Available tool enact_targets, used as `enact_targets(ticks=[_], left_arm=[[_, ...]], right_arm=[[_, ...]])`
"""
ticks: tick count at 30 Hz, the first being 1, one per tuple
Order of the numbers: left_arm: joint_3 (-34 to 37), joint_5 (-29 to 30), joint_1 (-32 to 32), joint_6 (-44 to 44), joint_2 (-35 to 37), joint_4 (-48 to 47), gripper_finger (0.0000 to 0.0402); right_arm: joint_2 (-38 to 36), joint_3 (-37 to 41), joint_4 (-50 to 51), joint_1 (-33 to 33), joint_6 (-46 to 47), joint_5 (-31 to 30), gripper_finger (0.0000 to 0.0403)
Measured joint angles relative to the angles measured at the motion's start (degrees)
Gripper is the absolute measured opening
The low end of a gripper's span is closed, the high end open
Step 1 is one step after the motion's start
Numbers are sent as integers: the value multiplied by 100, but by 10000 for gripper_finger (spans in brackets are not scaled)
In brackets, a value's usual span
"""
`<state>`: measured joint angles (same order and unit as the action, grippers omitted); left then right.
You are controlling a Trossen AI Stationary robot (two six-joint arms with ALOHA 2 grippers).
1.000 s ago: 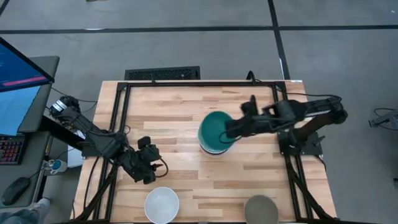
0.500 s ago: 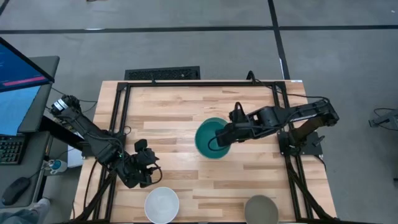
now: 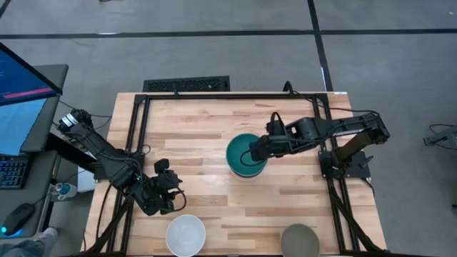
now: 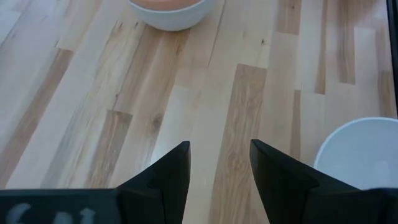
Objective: Nest bowls inside each other
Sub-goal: Stack the green bowl on the light green bowl, then stack the white bowl on the green bowl
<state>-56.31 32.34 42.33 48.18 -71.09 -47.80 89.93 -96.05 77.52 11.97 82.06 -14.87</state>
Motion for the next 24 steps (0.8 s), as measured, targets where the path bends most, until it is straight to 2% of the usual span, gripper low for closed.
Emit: enact_targets(ticks=[5, 8, 17, 20, 24], left_arm=[[0, 15, -2, -77, 31, -3, 158], [0, 117, -2, -102, 31, -5, 158], [-1, 102, -91, -338, 182, 26, 158], [-2, -558, -367, -536, 307, 62, 158], [-4, -1718, -697, -679, 294, 315, 158]], right_arm=[[0, 0, -27, 8, -2, 3, 54], [0, 0, -42, 39, -86, 18, 73], [-76, 0, -222, 109, -103, -106, 238], [-175, -104, -285, 203, -108, -778, 266], [-532, -496, 42, 319, -79, -1781, 270]])
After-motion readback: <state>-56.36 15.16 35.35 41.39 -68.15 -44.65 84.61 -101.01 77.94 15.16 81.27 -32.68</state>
